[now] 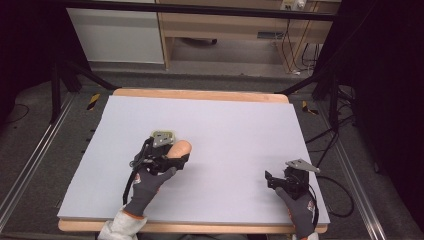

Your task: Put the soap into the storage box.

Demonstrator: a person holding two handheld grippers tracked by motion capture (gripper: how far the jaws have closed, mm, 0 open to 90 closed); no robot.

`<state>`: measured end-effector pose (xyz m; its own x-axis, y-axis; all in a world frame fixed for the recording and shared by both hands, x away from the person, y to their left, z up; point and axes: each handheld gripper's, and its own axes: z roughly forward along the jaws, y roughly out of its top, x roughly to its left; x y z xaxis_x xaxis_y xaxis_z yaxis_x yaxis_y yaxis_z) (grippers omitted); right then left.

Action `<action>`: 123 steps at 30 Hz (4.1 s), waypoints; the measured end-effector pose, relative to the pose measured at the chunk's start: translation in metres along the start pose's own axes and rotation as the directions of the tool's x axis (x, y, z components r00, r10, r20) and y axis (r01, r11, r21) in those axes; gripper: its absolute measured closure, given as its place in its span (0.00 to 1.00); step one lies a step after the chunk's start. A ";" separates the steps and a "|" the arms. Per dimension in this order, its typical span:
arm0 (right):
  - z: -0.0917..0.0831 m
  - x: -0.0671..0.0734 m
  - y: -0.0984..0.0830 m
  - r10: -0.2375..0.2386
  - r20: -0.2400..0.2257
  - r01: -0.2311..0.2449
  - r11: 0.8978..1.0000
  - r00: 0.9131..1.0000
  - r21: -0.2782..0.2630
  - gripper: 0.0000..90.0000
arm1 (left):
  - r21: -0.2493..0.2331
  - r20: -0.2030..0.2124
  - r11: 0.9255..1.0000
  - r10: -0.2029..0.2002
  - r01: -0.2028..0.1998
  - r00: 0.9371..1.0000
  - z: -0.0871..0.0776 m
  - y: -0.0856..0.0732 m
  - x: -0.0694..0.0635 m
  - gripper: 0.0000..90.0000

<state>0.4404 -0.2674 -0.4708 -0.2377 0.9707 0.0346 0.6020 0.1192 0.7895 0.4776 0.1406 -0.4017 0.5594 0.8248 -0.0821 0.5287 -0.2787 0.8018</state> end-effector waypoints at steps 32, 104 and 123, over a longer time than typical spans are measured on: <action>0.001 -0.001 0.000 0.000 -0.004 0.000 1.000 1.000 -0.003 0.10 | 0.021 -0.084 0.998 -0.051 0.053 0.995 0.020 0.004 0.052 0.36; 0.004 0.003 0.001 -0.008 0.003 0.008 1.000 1.000 0.004 0.10 | 0.053 -0.146 0.992 -0.110 0.119 0.983 0.040 -0.016 0.088 0.34; 0.004 -0.004 0.000 0.000 0.048 0.000 1.000 0.999 0.011 0.08 | -0.003 -0.080 0.999 -0.044 0.044 0.996 -0.007 -0.038 0.076 0.29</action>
<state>0.4442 -0.2708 -0.4732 -0.2005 0.9797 0.0049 0.6102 0.1209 0.7830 0.4960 0.2174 -0.4344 0.4824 0.8731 -0.0700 0.5508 -0.2403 0.7993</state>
